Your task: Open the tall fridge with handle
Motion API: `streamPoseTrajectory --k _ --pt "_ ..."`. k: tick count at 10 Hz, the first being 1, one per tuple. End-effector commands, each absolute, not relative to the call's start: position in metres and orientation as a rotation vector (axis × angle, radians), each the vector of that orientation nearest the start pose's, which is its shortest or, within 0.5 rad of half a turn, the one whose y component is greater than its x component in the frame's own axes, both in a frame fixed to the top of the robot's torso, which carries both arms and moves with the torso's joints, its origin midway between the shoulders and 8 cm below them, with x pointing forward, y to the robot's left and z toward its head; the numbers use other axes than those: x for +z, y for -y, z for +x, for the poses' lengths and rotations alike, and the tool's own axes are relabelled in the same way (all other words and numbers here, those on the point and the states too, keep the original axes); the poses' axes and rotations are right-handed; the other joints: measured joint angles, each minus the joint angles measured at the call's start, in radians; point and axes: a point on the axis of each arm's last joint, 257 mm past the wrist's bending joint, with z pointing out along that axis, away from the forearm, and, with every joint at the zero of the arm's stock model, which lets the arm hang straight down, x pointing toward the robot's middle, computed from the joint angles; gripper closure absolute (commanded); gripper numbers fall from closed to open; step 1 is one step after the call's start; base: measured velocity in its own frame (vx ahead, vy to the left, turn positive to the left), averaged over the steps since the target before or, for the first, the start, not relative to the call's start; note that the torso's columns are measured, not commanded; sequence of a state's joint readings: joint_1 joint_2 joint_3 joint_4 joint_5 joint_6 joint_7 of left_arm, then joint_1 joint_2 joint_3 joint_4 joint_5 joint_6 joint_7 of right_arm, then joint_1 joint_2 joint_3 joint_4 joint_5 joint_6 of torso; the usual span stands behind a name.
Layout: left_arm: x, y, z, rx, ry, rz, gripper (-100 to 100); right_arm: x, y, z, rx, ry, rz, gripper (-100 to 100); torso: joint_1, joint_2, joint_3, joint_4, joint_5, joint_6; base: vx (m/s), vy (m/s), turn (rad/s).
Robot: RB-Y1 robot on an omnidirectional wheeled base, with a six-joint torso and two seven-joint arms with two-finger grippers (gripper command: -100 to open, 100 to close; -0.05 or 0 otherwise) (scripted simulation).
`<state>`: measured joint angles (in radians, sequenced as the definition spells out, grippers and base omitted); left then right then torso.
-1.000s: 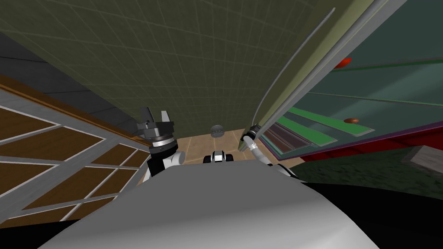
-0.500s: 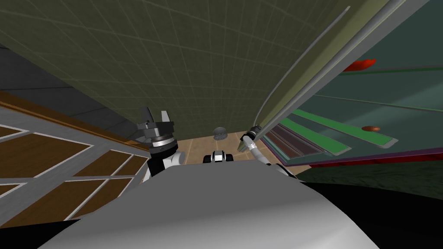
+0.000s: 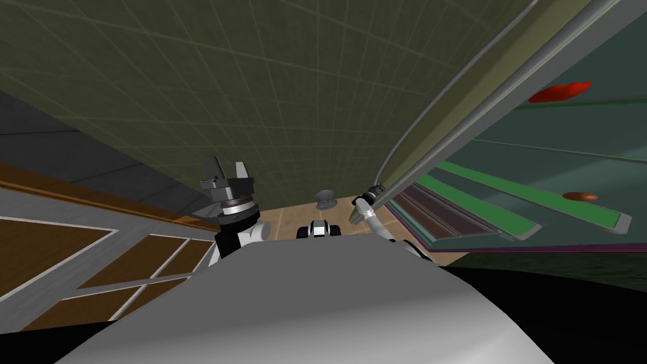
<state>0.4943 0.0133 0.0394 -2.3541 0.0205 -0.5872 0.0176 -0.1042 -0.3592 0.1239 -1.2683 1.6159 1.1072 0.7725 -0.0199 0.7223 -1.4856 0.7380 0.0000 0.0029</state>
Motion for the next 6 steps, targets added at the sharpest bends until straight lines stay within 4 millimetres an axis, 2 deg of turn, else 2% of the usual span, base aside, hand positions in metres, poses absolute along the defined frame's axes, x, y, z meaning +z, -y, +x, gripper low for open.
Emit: streamPoseTrajectory --k 1,2,4,5,6 --pt "0.074 -0.284 0.309 -1.331 -0.491 -0.522 0 -0.187 0.532 0.461 -1.764 -1.538 -0.19 -100 0.001 0.009 0.004 0.001 0.0 0.0 -0.061 0.135 -0.025" --pt "0.074 -0.284 0.309 -1.331 -0.491 -0.522 0 -0.187 0.532 0.461 -1.764 -1.538 -0.19 -100 0.007 0.022 0.012 0.007 0.004 0.002 -0.052 0.047 -0.04" --pt "0.074 -0.284 0.309 -1.331 -0.491 -0.522 0 -0.177 0.548 0.475 -1.754 -1.532 -0.205 -100 0.015 0.021 0.012 0.005 0.004 0.0 -0.056 0.064 -0.032" --pt "0.074 -0.284 0.309 -1.332 -0.491 -0.522 0 -0.177 0.549 0.475 -1.755 -1.531 -0.206 -100 0.02 0.017 0.009 0.005 0.006 -0.001 -0.028 0.06 -0.033" --pt "0.074 -0.284 0.309 -1.331 -0.491 -0.522 0 -0.171 0.558 0.482 -1.753 -1.527 -0.211 -100 0.02 0.013 0.008 0.001 0.002 -0.002 -0.009 0.059 -0.027"
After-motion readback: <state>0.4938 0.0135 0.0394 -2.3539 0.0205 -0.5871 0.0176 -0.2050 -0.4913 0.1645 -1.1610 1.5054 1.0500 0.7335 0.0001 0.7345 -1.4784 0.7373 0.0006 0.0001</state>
